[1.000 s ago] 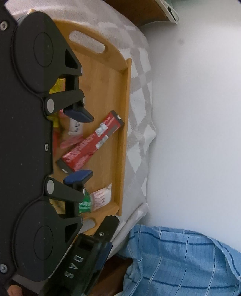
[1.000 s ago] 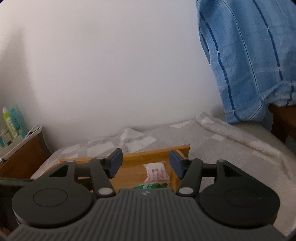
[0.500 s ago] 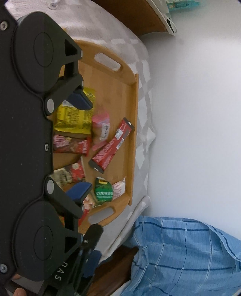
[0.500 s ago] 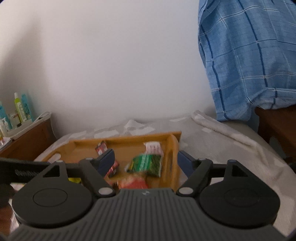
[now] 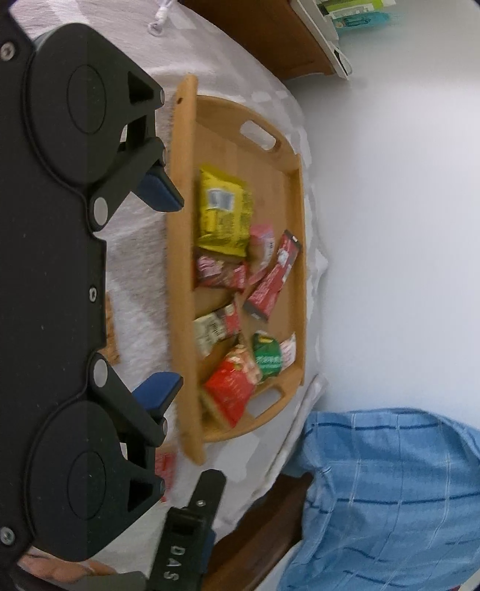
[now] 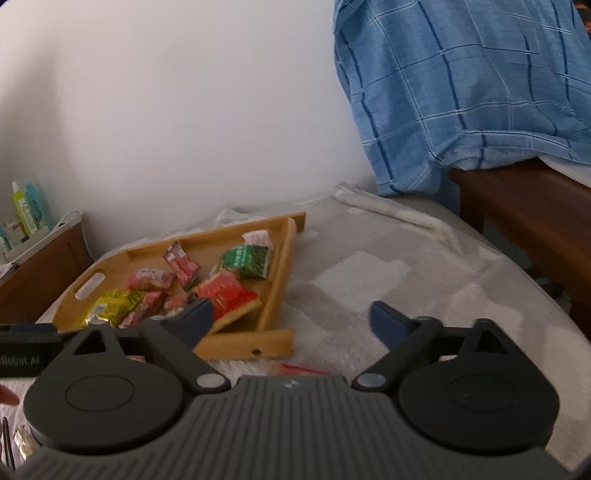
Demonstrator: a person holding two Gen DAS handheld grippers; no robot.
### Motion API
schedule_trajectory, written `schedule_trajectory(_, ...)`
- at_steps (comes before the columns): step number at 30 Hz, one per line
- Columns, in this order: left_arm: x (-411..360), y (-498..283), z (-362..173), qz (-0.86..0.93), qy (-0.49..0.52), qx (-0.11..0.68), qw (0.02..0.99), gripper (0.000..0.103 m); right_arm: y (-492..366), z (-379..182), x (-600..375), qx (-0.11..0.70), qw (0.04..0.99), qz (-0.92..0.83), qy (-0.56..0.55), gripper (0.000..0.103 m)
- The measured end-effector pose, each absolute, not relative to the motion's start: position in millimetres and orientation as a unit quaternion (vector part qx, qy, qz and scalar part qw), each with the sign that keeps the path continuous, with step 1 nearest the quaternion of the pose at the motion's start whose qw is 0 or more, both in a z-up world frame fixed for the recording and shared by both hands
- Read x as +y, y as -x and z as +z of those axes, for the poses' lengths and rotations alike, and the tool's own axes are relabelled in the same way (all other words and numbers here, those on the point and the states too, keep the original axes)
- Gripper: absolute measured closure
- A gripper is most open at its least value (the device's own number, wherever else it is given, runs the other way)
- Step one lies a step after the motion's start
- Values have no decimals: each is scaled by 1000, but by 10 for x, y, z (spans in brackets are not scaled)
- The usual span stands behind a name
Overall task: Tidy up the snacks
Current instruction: 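Move both tools back toward the brown nut bar and red square packet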
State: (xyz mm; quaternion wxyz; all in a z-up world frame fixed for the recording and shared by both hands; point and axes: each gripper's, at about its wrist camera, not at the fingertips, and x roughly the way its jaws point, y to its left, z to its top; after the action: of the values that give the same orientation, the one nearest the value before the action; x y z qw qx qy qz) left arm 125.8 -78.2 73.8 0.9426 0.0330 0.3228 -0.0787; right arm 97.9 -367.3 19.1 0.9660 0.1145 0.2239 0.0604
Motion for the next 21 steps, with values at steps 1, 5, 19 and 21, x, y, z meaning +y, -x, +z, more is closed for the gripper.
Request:
schedule_trajectory(1,-800,-1218,723,-81,-33,322,943,9,-949,187,-3683,225,966,59,-113,0)
schedule_trajectory(5,-828,-1031,616,-79,-23,326,942,7,-849,138,-3704,242,963,48,-112,0)
schedule_trajectory(19,-934,-877,331,-79,-26,348,934,10,-988,-29,-3593,306,947,28,-94,0)
schedule_trajectory(21,-952,-874,300,-83,-22,352,932,14,-1010,-49,-3641,311,944,22,-111,0)
